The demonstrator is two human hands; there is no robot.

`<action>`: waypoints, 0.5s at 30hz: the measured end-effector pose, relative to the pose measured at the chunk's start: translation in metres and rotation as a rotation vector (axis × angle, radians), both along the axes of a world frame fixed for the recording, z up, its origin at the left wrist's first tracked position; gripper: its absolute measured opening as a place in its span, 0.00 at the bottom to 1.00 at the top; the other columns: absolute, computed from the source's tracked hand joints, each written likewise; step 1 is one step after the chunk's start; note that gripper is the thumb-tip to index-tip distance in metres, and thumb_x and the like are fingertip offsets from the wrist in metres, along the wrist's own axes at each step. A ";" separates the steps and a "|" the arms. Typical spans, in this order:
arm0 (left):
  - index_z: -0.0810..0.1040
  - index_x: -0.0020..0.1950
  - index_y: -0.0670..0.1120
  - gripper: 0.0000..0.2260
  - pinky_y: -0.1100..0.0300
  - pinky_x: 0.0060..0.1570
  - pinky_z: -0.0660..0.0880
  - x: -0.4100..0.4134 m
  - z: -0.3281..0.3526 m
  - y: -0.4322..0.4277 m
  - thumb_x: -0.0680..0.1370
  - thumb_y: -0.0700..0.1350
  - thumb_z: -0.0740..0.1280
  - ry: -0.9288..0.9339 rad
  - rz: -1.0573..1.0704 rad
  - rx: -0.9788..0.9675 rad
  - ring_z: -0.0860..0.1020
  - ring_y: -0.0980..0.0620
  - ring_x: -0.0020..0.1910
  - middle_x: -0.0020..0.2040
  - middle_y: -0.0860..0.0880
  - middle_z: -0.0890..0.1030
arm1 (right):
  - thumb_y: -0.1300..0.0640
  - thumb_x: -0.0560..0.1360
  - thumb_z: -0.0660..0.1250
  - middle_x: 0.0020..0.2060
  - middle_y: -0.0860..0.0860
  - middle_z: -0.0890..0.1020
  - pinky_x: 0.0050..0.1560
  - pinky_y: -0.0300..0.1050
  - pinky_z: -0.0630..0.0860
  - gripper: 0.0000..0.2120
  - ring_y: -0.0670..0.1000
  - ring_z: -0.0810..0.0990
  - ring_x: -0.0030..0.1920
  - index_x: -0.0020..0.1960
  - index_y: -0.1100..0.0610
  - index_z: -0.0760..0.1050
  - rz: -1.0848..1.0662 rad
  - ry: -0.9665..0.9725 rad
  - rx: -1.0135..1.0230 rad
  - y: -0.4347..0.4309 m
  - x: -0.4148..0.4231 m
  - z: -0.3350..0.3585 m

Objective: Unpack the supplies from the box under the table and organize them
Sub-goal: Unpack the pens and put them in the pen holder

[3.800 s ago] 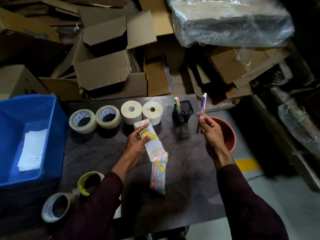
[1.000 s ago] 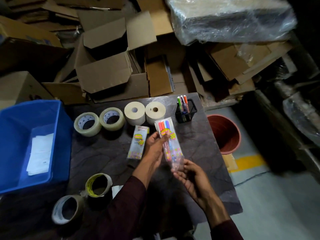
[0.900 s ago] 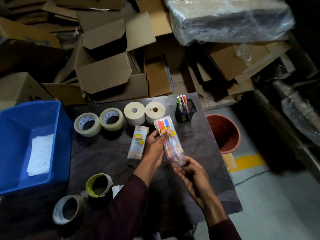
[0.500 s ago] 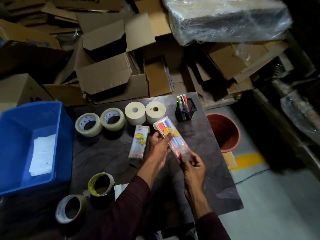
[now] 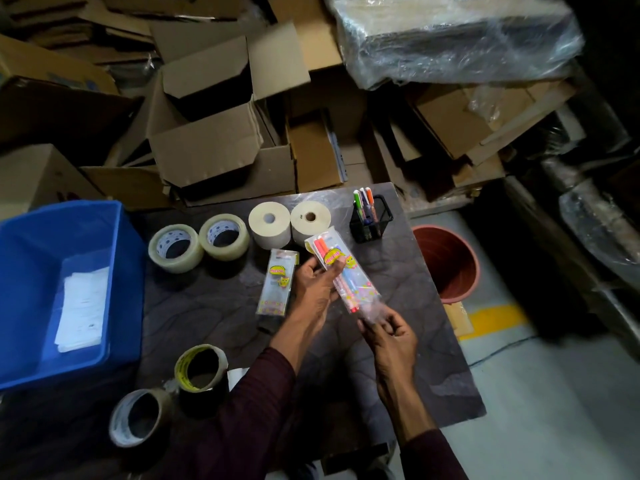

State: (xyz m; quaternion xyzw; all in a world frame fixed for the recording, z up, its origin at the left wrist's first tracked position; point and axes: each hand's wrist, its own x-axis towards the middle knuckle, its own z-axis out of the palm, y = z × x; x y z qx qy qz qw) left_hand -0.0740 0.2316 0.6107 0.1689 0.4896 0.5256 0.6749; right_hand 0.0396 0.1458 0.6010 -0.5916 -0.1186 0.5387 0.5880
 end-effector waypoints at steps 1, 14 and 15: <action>0.78 0.54 0.43 0.08 0.45 0.52 0.80 0.000 0.000 0.000 0.76 0.37 0.70 0.002 0.003 -0.003 0.83 0.48 0.45 0.48 0.43 0.84 | 0.77 0.72 0.68 0.39 0.57 0.84 0.40 0.38 0.82 0.12 0.47 0.83 0.36 0.52 0.65 0.78 -0.005 0.009 -0.001 0.001 -0.001 0.000; 0.80 0.53 0.43 0.07 0.51 0.43 0.82 -0.006 0.000 0.009 0.76 0.37 0.70 -0.024 0.049 -0.023 0.83 0.49 0.43 0.46 0.46 0.85 | 0.68 0.74 0.71 0.38 0.54 0.85 0.38 0.35 0.81 0.10 0.44 0.81 0.35 0.55 0.65 0.81 0.184 -0.075 -0.053 -0.010 0.021 -0.001; 0.79 0.53 0.43 0.07 0.51 0.44 0.82 -0.009 0.002 0.013 0.76 0.36 0.70 -0.029 0.064 -0.016 0.83 0.49 0.42 0.45 0.46 0.84 | 0.68 0.74 0.71 0.40 0.56 0.85 0.38 0.35 0.81 0.11 0.45 0.81 0.35 0.56 0.66 0.81 0.208 -0.094 -0.066 -0.014 0.027 -0.002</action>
